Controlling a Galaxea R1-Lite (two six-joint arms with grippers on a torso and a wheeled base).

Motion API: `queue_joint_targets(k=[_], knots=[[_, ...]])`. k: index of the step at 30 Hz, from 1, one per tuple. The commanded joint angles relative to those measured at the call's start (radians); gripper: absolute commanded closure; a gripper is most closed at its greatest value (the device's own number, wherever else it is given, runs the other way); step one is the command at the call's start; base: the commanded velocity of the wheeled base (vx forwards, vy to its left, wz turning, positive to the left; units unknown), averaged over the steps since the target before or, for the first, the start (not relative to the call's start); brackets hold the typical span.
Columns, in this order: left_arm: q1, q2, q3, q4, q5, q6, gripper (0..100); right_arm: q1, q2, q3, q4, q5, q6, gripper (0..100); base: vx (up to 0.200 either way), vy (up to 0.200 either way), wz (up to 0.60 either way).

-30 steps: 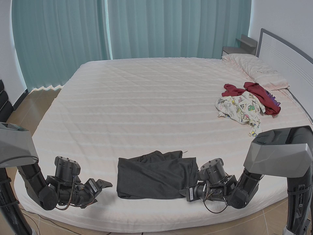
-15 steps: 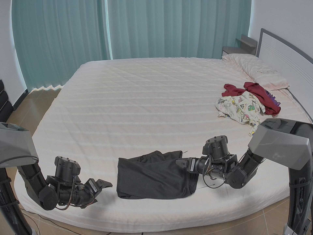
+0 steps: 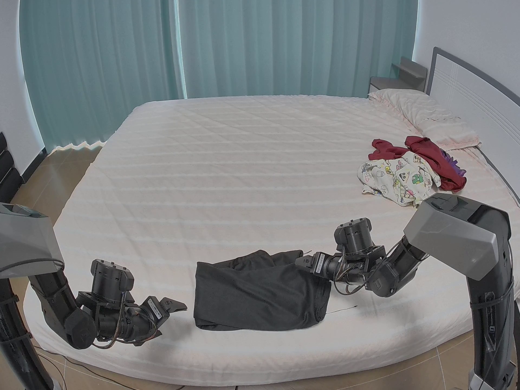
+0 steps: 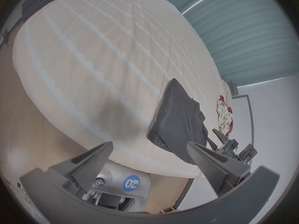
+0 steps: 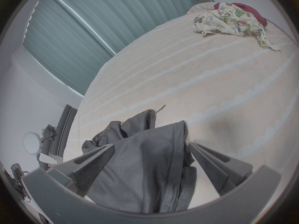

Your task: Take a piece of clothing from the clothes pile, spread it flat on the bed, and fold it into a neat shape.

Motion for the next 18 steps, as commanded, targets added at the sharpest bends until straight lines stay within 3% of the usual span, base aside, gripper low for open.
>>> queue_joint_targets(k=[1, 12, 13, 18], knots=[[-0.001, 0.001, 0.0, -0.001, 0.0, 0.0, 0, -0.014, 0.006, -0.002, -0.001, 0.003, 0.003, 0, 0.0, 0.0, 0.0], [-0.001, 0.001, 0.0, -0.001, 0.002, 0.0, 0, -0.008, 0.083, -0.106, 0.051, -0.008, 0.003, 0, 0.0, 0.0, 0.0], [-0.001, 0.001, 0.0, -0.001, 0.002, 0.0, 0, -0.009, 0.084, -0.114, 0.068, -0.008, 0.003, 100, 0.0, 0.0, 0.0], [-0.001, 0.001, 0.0, -0.001, 0.002, 0.0, 0, -0.015, 0.089, -0.154, 0.141, -0.008, 0.006, 100, 0.0, 0.0, 0.0]])
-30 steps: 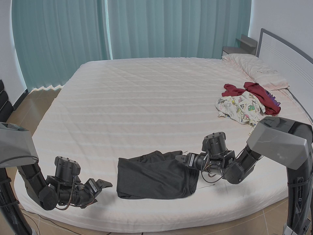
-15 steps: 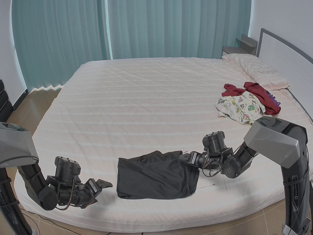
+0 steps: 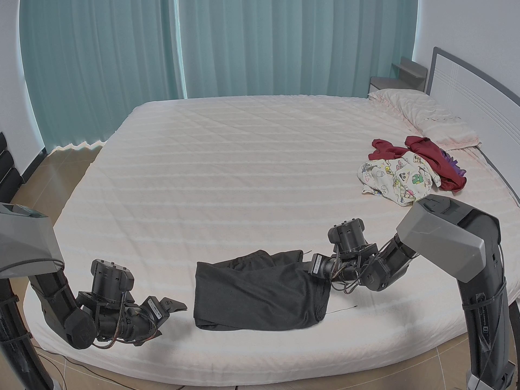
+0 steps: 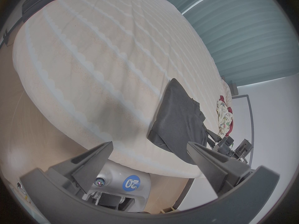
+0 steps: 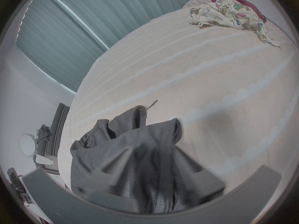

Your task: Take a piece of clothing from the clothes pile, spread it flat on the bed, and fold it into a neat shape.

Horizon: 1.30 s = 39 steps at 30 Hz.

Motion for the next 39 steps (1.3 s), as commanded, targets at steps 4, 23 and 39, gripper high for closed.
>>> queue_joint_targets(k=[4, 23, 39], knots=[[0.003, 0.001, -0.002, -0.001, 0.002, -0.002, 0, -0.005, 0.02, -0.033, -0.011, -0.011, 0.019, 100, 0.0, 0.0, 0.0], [-0.008, 0.271, -0.71, 0.354, 0.037, 0.236, 0, -0.008, -0.003, 0.069, -0.296, -0.052, 0.042, 100, 0.0, 0.0, 0.0], [-0.028, 0.447, -0.976, 0.473, 0.137, 0.334, 0, -0.034, 0.012, 0.104, -0.402, -0.051, 0.026, 100, 0.0, 0.0, 0.0]])
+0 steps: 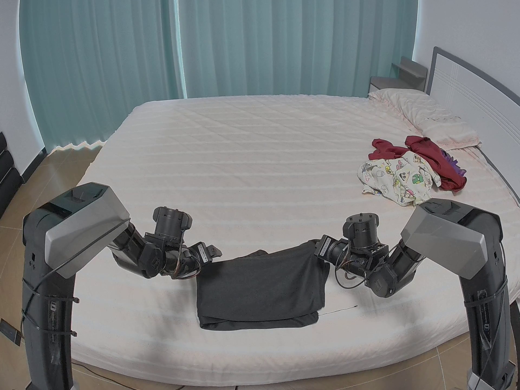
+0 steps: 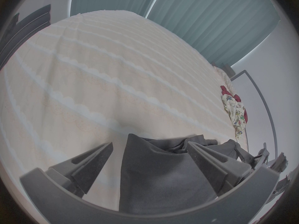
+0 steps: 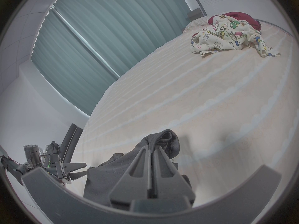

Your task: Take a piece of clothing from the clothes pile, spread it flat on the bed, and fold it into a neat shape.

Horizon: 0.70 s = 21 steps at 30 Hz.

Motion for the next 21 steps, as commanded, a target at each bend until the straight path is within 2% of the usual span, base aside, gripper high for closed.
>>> queue_joint_targets(k=[1, 6, 7, 21], knots=[[-0.005, 0.066, -0.083, 0.044, 0.005, 0.003, 0, -0.001, 0.014, 0.007, -0.003, 0.0, -0.002, 100, 0.0, 0.0, 0.0], [-0.005, 0.089, -0.126, 0.066, 0.009, 0.001, 0, 0.001, 0.018, 0.007, -0.005, 0.0, -0.002, 100, 0.0, 0.0, 0.0], [-0.005, 0.091, -0.128, 0.066, 0.011, 0.001, 100, 0.001, 0.018, 0.007, -0.003, 0.0, -0.002, 100, 0.0, 0.0, 0.0], [0.027, 0.108, -0.137, 0.066, 0.078, -0.011, 100, 0.004, 0.033, -0.001, -0.012, 0.002, -0.004, 100, 0.0, 0.0, 0.0]])
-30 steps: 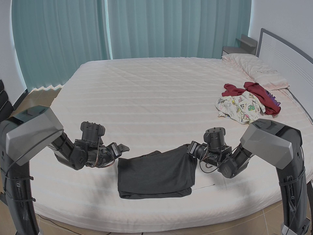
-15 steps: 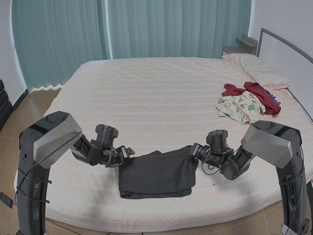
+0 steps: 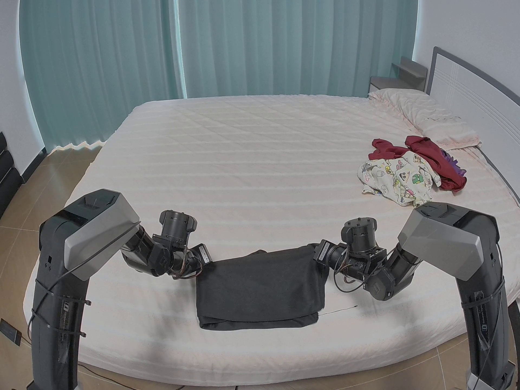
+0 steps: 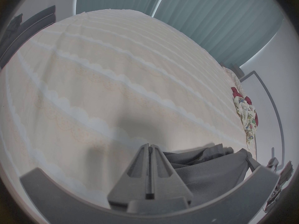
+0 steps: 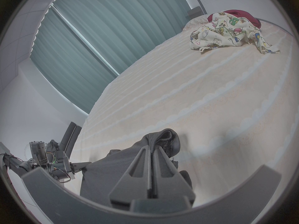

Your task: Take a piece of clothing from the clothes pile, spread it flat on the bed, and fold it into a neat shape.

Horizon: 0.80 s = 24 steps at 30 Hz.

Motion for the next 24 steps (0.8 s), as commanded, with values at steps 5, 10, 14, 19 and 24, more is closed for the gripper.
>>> queue_joint_targets(k=[5, 10, 14, 19, 24], knots=[[0.034, -0.001, 0.001, -0.001, 0.021, -0.003, 100, 0.002, 0.022, -0.008, -0.034, 0.001, -0.012, 100, 0.0, 0.0, 0.0], [0.036, 0.002, -0.007, -0.001, 0.021, -0.003, 100, 0.002, 0.028, -0.018, -0.028, 0.001, -0.015, 100, 0.0, 0.0, 0.0], [0.033, 0.002, -0.011, -0.001, 0.021, -0.003, 100, 0.002, 0.04, -0.031, -0.021, 0.006, -0.017, 100, 0.0, 0.0, 0.0], [0.033, 0.003, -0.011, 0.001, 0.021, -0.004, 0, 0.002, 0.059, -0.057, -0.017, 0.007, -0.023, 100, 0.0, 0.0, 0.0], [0.033, 0.006, -0.007, 0.007, 0.021, -0.004, 0, 0.007, 0.059, -0.056, 0.0, 0.006, -0.023, 0, 0.0, 0.0, 0.0]])
